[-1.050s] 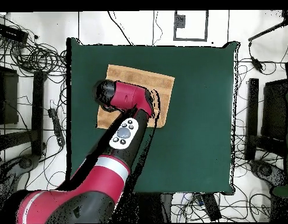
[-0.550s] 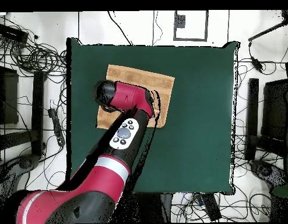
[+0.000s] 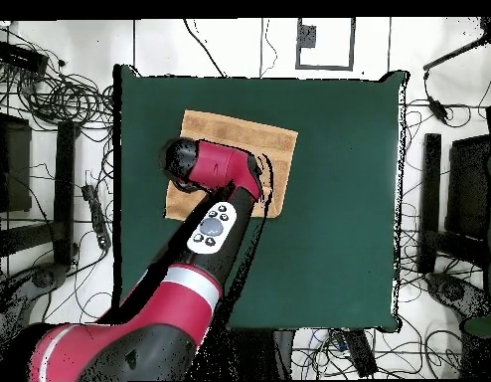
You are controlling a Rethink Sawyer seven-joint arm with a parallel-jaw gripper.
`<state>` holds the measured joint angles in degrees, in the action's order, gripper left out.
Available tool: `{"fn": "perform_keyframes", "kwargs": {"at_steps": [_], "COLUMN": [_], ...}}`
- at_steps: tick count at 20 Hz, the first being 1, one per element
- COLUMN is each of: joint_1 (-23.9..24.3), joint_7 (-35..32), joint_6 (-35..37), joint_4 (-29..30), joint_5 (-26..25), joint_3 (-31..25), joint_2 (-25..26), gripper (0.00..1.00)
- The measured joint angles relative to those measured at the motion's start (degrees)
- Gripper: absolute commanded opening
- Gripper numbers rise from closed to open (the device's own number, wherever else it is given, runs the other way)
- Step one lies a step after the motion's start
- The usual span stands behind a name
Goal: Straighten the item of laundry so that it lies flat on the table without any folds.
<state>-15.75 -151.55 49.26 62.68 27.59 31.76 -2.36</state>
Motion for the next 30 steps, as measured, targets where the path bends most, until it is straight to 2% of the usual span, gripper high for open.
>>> {"fn": "perform_keyframes", "kwargs": {"at_steps": [30], "joint_1": [-1.37], "joint_7": [0.00], "joint_6": [-0.89], "joint_4": [-0.07], "joint_5": [0.01], "joint_3": [0.90], "joint_2": [0.93], "gripper": [1.00]}}
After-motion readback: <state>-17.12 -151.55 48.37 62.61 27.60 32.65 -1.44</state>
